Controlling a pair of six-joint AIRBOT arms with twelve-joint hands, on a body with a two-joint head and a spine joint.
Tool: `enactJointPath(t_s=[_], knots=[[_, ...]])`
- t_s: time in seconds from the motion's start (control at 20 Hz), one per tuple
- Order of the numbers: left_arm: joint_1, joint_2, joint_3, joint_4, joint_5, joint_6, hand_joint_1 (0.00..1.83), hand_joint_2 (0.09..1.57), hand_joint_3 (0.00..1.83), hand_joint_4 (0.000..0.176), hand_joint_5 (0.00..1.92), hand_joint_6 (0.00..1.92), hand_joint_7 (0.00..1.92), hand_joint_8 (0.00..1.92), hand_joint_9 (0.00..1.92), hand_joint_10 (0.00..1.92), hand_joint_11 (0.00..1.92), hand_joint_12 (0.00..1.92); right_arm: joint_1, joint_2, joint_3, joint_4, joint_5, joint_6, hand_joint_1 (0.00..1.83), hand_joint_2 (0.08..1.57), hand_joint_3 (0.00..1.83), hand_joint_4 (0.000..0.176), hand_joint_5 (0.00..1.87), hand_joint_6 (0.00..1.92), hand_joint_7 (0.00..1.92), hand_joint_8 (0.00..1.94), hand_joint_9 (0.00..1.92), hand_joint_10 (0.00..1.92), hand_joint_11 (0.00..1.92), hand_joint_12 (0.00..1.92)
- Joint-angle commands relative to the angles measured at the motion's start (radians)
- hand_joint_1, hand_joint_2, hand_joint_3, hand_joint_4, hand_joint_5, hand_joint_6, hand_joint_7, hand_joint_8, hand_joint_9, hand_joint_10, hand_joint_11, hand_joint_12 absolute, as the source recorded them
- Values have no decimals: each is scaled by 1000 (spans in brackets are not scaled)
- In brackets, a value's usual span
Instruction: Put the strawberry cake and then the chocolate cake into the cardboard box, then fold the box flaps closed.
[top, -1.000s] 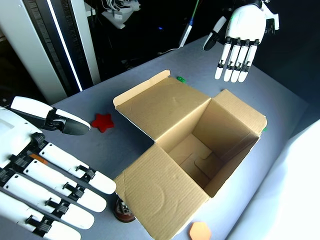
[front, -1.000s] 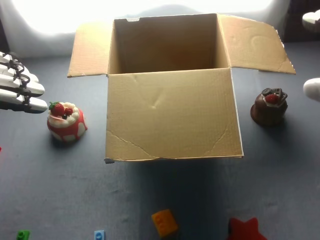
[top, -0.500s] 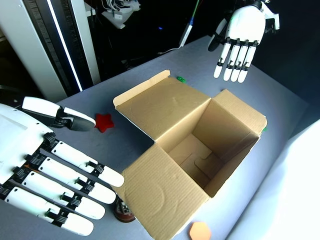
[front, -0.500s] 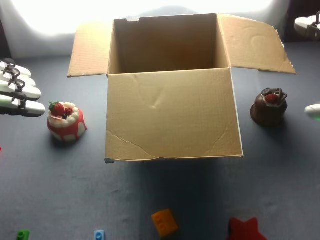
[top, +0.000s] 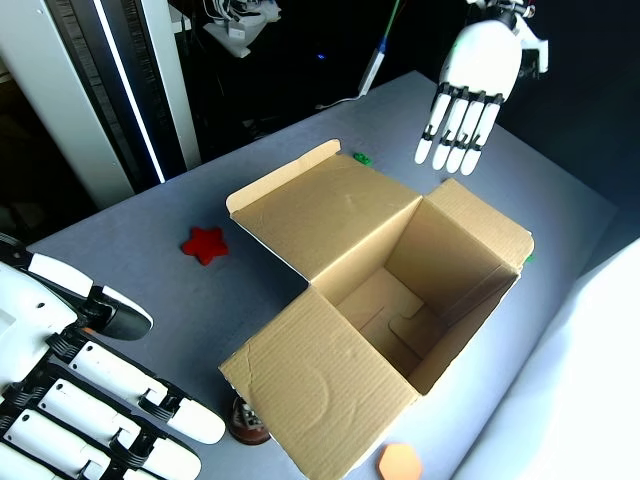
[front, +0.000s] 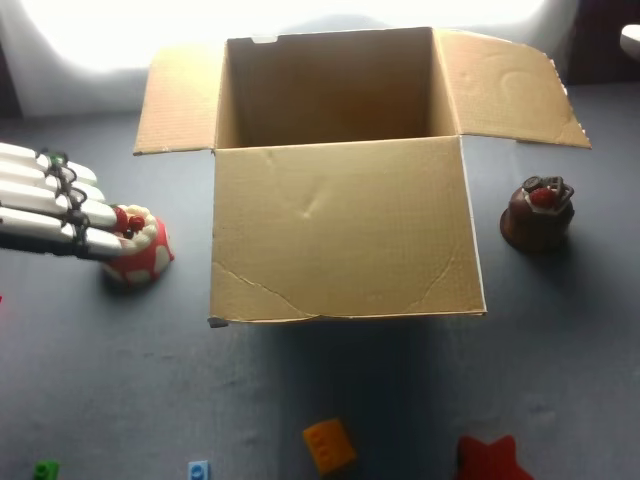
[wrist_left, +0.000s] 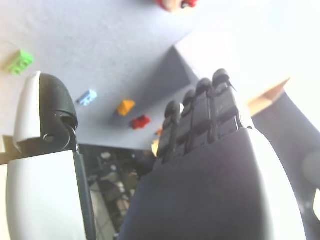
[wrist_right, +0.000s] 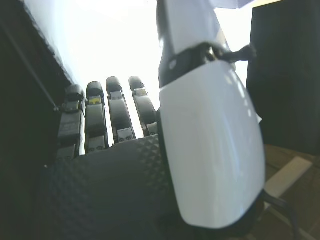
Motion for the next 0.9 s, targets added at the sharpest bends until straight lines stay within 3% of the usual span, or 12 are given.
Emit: enactJointPath(t_s=[0.0, 0.1, 0.3, 0.45, 0.55, 0.75, 0.85], knots=[[8, 1, 8, -87, 17, 18, 1105, 904, 0, 20, 11, 4, 0, 0, 0, 0, 29, 17, 19, 11, 7, -12, 109, 4, 1108, 939, 0, 17, 6, 3, 13, 3, 0, 0, 0, 0], [53, -21, 25, -138, 23, 39, 1119, 891, 0, 29, 28, 10, 0, 0, 0, 0, 19, 17, 22, 12, 7, -12, 109, 4, 1035, 986, 0, 25, 0, 0, 5, 2, 0, 0, 0, 0], [104, -71, 71, -202, 29, 56, 1152, 873, 0, 19, 25, 5, 0, 0, 0, 0, 36, 36, 25, 16, 7, -12, 110, 3, 1046, 977, 0, 27, 0, 0, 0, 0, 0, 0, 0, 0], [100, -106, 103, -230, 29, 61, 1127, 840, 4, 17, 31, 2, 0, 0, 0, 0, 0, 185, 27, 19, 7, -12, 113, 3, 1034, 974, 0, 35, 0, 0, 4, 1, 0, 0, 0, 0], [89, -132, 124, -231, 32, 65, 1149, 855, 9, 28, 36, 2, 1, 0, 0, 0, 0, 222, 29, 21, 7, -12, 115, 2, 1028, 984, 0, 33, 0, 0, 0, 0, 0, 0, 0, 0], [101, -198, 184, -232, 33, 68, 1127, 851, 2, 31, 34, 0, 0, 0, 0, 0, 0, 131, 33, 22, 7, -12, 119, 2, 1012, 1002, 0, 24, 0, 0, 0, 0, 0, 0, 0, 0], [116, -228, 214, -241, 33, 70, 1141, 860, 5, 37, 32, 0, 0, 0, 0, 0, 0, 96, 34, 22, 7, -12, 121, 2, 1040, 999, 0, 29, 0, 0, 2, 1, 0, 0, 0, 0]])
